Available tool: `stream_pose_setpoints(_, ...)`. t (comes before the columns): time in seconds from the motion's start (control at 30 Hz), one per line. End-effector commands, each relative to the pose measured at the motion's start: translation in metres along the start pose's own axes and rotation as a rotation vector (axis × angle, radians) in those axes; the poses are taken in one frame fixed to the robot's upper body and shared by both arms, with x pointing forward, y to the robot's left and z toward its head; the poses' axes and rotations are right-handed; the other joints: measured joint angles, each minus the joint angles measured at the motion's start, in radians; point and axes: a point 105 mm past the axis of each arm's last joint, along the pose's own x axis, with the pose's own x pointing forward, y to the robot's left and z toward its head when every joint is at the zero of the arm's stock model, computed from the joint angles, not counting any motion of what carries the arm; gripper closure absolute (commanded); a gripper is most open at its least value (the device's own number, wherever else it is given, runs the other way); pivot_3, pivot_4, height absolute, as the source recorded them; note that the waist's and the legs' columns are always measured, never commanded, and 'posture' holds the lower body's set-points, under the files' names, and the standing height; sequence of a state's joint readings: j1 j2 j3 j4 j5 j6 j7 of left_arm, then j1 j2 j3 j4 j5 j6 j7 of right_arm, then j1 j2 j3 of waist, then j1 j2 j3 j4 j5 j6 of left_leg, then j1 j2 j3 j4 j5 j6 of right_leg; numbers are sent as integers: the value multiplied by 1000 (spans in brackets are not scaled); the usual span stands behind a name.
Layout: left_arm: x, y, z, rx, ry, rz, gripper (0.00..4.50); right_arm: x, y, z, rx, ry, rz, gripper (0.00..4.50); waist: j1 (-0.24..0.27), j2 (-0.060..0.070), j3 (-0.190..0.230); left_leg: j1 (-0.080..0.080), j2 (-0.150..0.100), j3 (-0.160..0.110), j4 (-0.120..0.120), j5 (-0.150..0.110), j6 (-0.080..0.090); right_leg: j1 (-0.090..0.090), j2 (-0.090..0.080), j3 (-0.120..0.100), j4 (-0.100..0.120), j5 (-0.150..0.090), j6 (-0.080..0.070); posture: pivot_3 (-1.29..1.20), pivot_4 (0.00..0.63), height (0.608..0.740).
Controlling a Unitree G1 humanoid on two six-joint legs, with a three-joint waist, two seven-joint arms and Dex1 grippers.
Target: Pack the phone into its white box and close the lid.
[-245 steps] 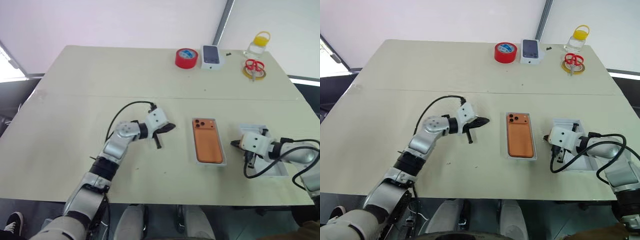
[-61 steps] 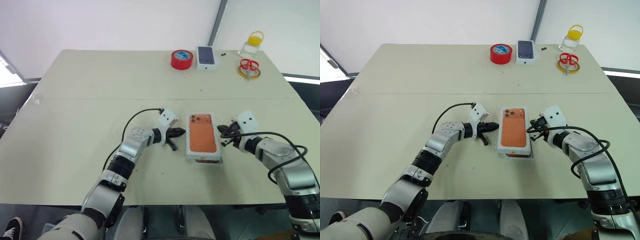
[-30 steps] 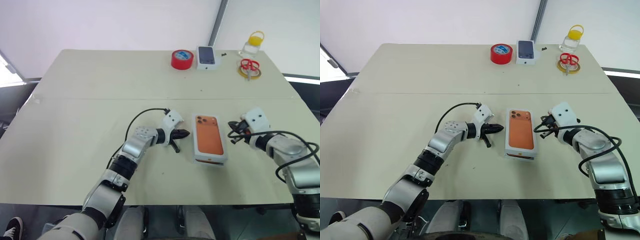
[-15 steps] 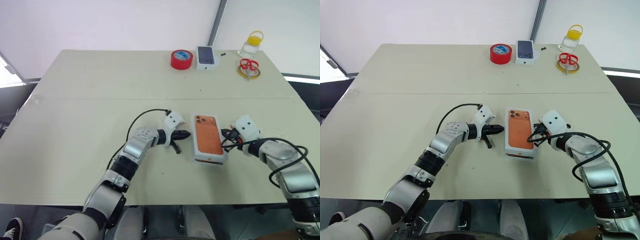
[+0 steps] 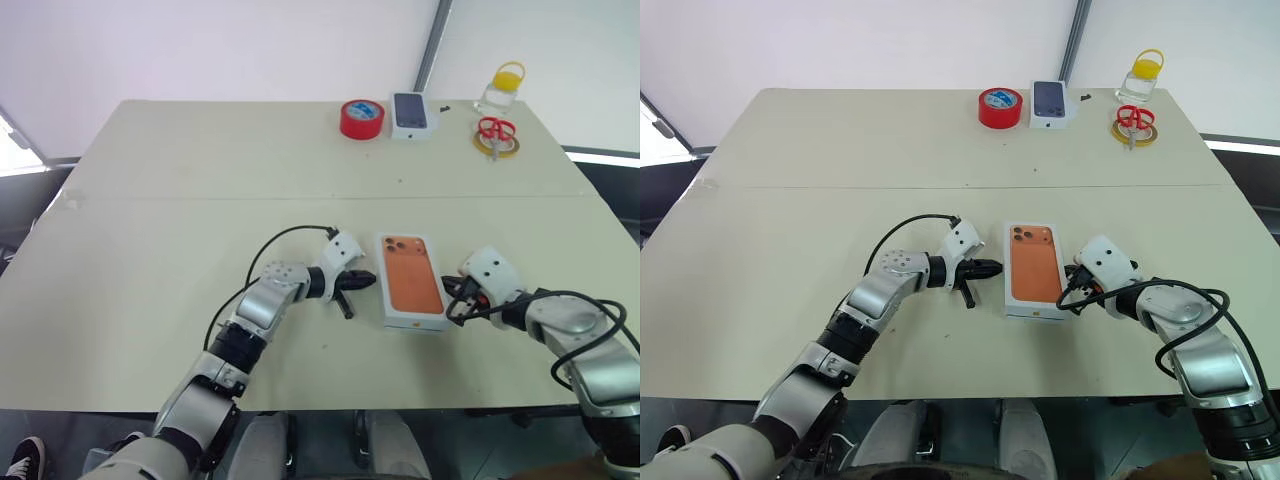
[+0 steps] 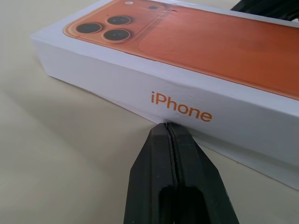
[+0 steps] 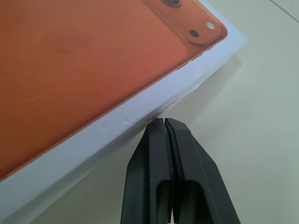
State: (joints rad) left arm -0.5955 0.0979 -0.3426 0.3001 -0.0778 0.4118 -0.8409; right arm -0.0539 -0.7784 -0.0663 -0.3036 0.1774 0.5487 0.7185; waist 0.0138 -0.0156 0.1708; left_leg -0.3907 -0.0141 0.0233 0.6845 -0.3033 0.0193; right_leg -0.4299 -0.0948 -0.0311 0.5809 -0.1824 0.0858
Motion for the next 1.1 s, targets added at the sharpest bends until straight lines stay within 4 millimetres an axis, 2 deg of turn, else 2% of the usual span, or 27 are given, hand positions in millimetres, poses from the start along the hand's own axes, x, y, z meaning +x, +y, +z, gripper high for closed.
stream_pose_setpoints(0.03,2,-12,4,30,-8,-51,4500,0,10,13,-60,-41,43,4440,0,0,0,0,0,0,0,0,0,0,0,0,0,0,0,0,150,740)
stream_pose_setpoints(0.17,-2,-6,-5,28,19,-23,4500,3,11,5,-110,0,40,4440,-1,0,0,0,0,0,0,0,0,0,0,0,0,0,0,0,150,740)
stream_pose_setpoints(0.3,-10,4,-6,30,21,10,4500,1,1,-7,-145,58,7,4440,0,0,0,0,0,0,0,0,0,0,0,0,0,0,0,0,150,740)
stream_pose_setpoints(0.37,-16,8,-3,29,6,15,4500,-3,-7,-14,-169,90,-16,4440,0,0,0,0,0,0,0,0,0,0,0,0,1,0,0,0,150,740)
stream_pose_setpoints(0.53,-32,11,19,38,-87,-22,4500,-17,-33,-14,-185,98,-67,4440,0,0,0,0,0,0,0,0,0,0,0,0,1,0,0,0,150,740)
stream_pose_setpoints(0.7,-43,14,34,68,-139,-51,4500,-30,-41,-4,-196,52,-32,4440,1,0,0,0,-1,0,1,0,0,1,-1,0,1,0,0,0,150,740)
stream_pose_setpoints(0.83,-33,30,61,33,-240,19,4500,-32,-42,34,-49,-174,-8,4440,1,0,0,1,-1,0,1,0,0,1,-1,0,1,0,0,0,150,740)
stream_pose_setpoints(0.93,-12,38,79,18,-282,83,4500,-29,-26,47,3,-261,68,4440,11,-1,0,0,-1,-1,2,0,0,2,-1,0,1,2,3,0,150,740)
stream_pose_setpoints(1.03,11,32,85,-2,-294,73,4500,-25,-3,49,62,-281,162,4440,24,0,0,0,-2,-1,2,0,0,2,-1,0,0,2,4,0,150,740)
stream_pose_setpoints(1.1,24,27,76,26,-240,66,4500,-20,15,36,24,-207,220,4440,25,0,0,0,-3,-1,2,0,0,2,-1,0,0,2,4,0,150,740)
